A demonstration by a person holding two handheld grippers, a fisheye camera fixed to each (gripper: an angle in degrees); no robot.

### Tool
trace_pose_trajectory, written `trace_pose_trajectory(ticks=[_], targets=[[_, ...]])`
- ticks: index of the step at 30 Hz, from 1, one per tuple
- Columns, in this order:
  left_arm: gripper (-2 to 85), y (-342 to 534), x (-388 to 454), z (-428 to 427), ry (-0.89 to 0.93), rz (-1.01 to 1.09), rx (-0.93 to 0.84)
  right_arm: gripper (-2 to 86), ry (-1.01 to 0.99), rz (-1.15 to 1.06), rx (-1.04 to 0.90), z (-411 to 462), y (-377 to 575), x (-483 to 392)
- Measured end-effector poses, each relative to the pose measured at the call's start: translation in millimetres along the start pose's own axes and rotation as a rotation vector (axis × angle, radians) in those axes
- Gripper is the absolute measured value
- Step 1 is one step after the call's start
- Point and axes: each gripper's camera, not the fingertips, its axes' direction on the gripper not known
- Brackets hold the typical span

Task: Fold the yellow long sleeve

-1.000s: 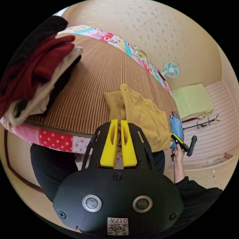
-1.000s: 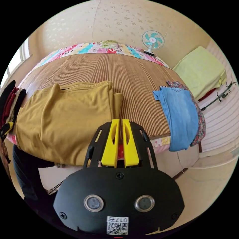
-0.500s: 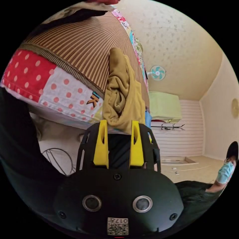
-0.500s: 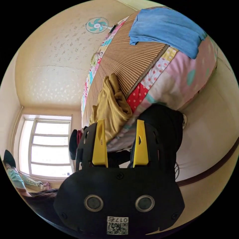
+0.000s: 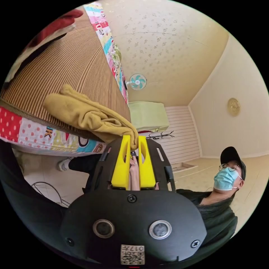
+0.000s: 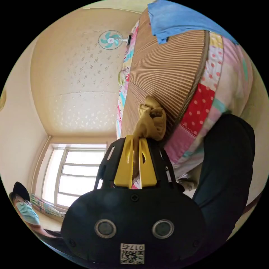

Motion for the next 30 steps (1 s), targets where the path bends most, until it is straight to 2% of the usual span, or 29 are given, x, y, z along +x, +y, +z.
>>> trace_pose_trajectory(ticks=[2, 5, 11, 14, 16, 19, 21, 24, 26, 30], targets=[[5.1, -4.0, 23.4, -16.2, 0.005, 0.055, 0.057, 2.7, -0.018, -0.261, 0.049, -15.0, 15.7, -74.8], [5.1, -21.5, 49.8, -43.3, -0.012, 0.11, 0.164, 2.3, -0.02, -0.527, 0.003, -1.7, 19.9, -146.4], [5.1, -94.5, 65.8, -50.3, 0.032, 0.097, 0.217, 1.8, -0.011, -0.647, -0.09, 54.4, -10.1, -208.8], [5.1, -111.6, 88.7, -47.0, 0.09, 0.159, 0.214, 1.6, -0.068, -0.728, -0.043, 41.9, -2.6, -235.7], [5.1, -109.8, 102.5, -45.7, 0.066, 0.216, 0.217, 1.5, -0.083, -0.779, -0.012, 28.6, 11.9, -242.6], [5.2, -98.2, 97.3, -39.2, 0.008, 0.226, 0.194, 1.4, -0.094, -0.808, -0.006, 15.9, 37.6, -220.8], [5.3, -83.6, 61.8, -31.0, -0.033, 0.15, 0.163, 1.4, -0.061, -0.771, -0.035, 15.8, 49.2, -185.0], [6.4, -50.0, -7.6, -15.4, -0.147, -0.01, 0.123, 1.7, 0.113, -0.622, -0.041, 21.6, 70.0, -93.5], [7.6, -22.5, -45.7, -10.0, -0.246, -0.106, 0.116, 1.8, 0.328, -0.439, -0.023, 21.4, 88.0, -16.5], [12.7, 23.3, -87.8, -9.3, -0.313, -0.222, 0.159, 3.5, 0.53, -0.402, -0.008, 19.2, 105.0, 24.1]])
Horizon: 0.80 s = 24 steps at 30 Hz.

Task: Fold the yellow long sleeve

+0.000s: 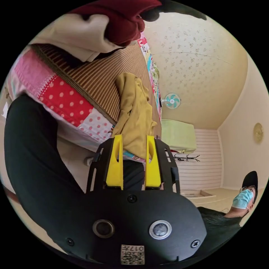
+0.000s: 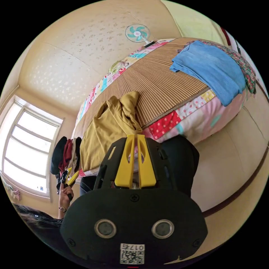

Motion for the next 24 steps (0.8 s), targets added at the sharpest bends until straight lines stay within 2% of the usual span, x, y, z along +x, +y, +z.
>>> trace_pose_trajectory(ticks=[2, 5, 9, 11, 14, 18, 20, 22, 24], targets=[[13.0, 1.1, 4.7, 1.5, -0.044, 0.02, 0.02, 6.6, 0.003, -0.082, -0.025, 8.8, -12.8, -10.6], [12.8, -14.6, 38.1, 15.1, -0.106, 0.159, 0.012, 10.2, -0.03, -0.187, -0.012, 24.1, -43.3, -32.4], [12.8, -54.3, 89.4, 67.5, -0.264, 0.358, -0.082, 12.3, -0.012, -0.325, -0.035, 66.8, -86.9, -68.8], [12.7, -69.9, 106.4, 90.7, -0.311, 0.403, -0.081, 13.3, 0.037, -0.452, -0.042, 106.5, -109.2, -99.1], [12.7, -97.8, 134.2, 123.1, -0.355, 0.459, -0.067, 14.1, 0.163, -0.519, -0.102, 164.3, -135.1, -125.3], [12.4, -136.7, 150.0, 160.4, -0.552, 0.467, 0.001, 11.0, 0.222, -0.5, -0.134, 209.5, -160.7, -126.1], [9.9, -151.8, 141.0, 182.9, -0.632, 0.436, -0.068, 5.2, 0.24, -0.418, -0.182, 219.5, -174.1, -109.8], [3.7, -157.9, 126.4, 200.6, -0.707, 0.388, -0.156, 4.2, 0.156, -0.413, -0.174, 197.7, -175.6, -98.4], [1.2, -141.6, 130.5, 190.5, -0.664, 0.484, -0.128, 3.8, 0.012, -0.465, -0.119, 152.5, -168.5, -86.8]])
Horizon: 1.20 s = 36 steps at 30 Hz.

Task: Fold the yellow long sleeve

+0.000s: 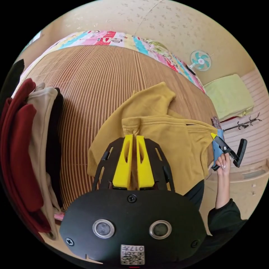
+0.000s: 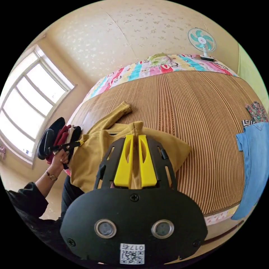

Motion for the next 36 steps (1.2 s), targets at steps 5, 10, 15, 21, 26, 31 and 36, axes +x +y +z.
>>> trace_pose_trajectory(ticks=[5, 10, 15, 21, 26, 31, 36], targets=[[-0.1, 84.6, 5.0, -97.8, 0.537, 0.273, 0.191, 3.3, -0.453, -0.337, 0.214, -191.0, 125.7, 37.8], [-0.3, 213.0, -4.3, -174.0, 0.947, 0.623, 0.265, 3.3, -0.554, -0.495, 0.084, -303.4, 276.8, 62.7], [-0.2, 285.8, -21.9, -138.4, 0.914, 0.532, -0.005, 3.4, -0.549, -0.435, -0.138, -310.5, 335.4, 95.9], [-0.1, 301.5, -23.3, -102.2, 0.876, 0.49, -0.134, 9.2, -0.463, -0.196, -0.052, -228.3, 176.2, 131.5], [0.1, 313.3, -24.2, -92.0, 0.746, 0.482, -0.26, 11.8, -0.47, -0.217, -0.209, -47.6, 24.2, 43.7], [-0.5, 340.7, -38.1, -102.5, 0.615, 0.422, -0.366, 12.0, -0.347, -0.12, -0.215, 62.7, -37.8, -12.0], [3.1, 308.9, -49.8, -160.6, 0.49, 0.337, -0.107, 12.1, -0.13, -0.262, -0.153, 108.6, -40.9, -51.0]])
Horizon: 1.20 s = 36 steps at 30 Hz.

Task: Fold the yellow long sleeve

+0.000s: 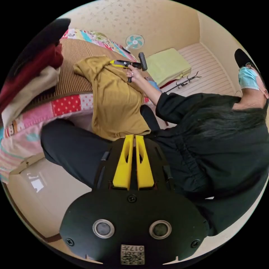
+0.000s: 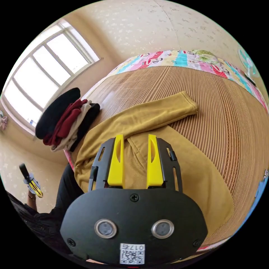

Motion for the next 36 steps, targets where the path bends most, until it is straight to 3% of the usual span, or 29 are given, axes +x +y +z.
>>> trace_pose_trajectory(ticks=[3, 5, 10, 13, 17, 18, 20, 22, 24, 26, 29, 31, 36], targets=[[9.0, -82.4, 12.5, 7.9, -0.151, 0.095, 0.016, 11.9, 0.193, -0.165, -0.17, 51.1, -5.1, -19.2], [9.8, -143.7, 16.5, 21.8, -0.2, 0.145, 0.046, 11.6, 0.271, -0.227, -0.156, 59.1, 1.2, -27.1], [9.9, -322.6, -4.7, 74.9, -0.205, 0.117, 0.128, 11.2, 0.133, -0.076, -0.035, 53.5, 19.4, 5.0], [10.5, -421.3, -38.8, 135.7, -0.201, 0.054, 0.036, 10.9, 0.082, -0.056, -0.012, 52.1, 24.2, 18.5], [10.5, -488.3, -81.5, 237.0, -0.501, -0.027, -0.198, 10.4, 0.091, -0.053, 0.0, 54.5, 29.0, 24.9], [8.1, -489.4, -93.7, 257.8, -0.579, -0.053, -0.26, 10.4, 0.099, -0.057, 0.003, 54.5, 30.0, 24.3], [4.4, -481.6, -90.2, 249.6, -0.682, -0.025, -0.148, 10.3, 0.131, -0.064, -0.002, 55.8, 31.2, 23.0], [4.0, -472.0, -94.0, 228.3, -0.596, -0.058, -0.114, 10.4, 0.137, -0.068, -0.001, 54.1, 31.9, 23.5], [3.9, -437.3, -96.6, 153.3, -0.321, -0.096, 0.136, 10.7, 0.111, -0.059, 0.0, 49.8, 31.7, 28.8], [3.9, -398.2, -94.9, 83.2, -0.169, -0.117, 0.324, 11.7, 0.023, -0.021, 0.008, 35.1, 29.7, 41.4], [4.0, -318.4, -77.5, -26.7, -0.142, -0.113, 0.57, 12.4, -0.136, -0.027, 0.163, -6.3, 29.1, 41.2], [4.0, -267.3, -69.4, -80.1, -0.171, -0.147, 0.718, 12.5, -0.083, -0.049, 0.195, -15.1, 17.6, 29.4], [4.1, -146.2, -65.2, -167.2, -0.183, -0.24, 1.008, 8.3, 0.08, -0.114, -0.193, 69.1, -33.5, 9.1]])
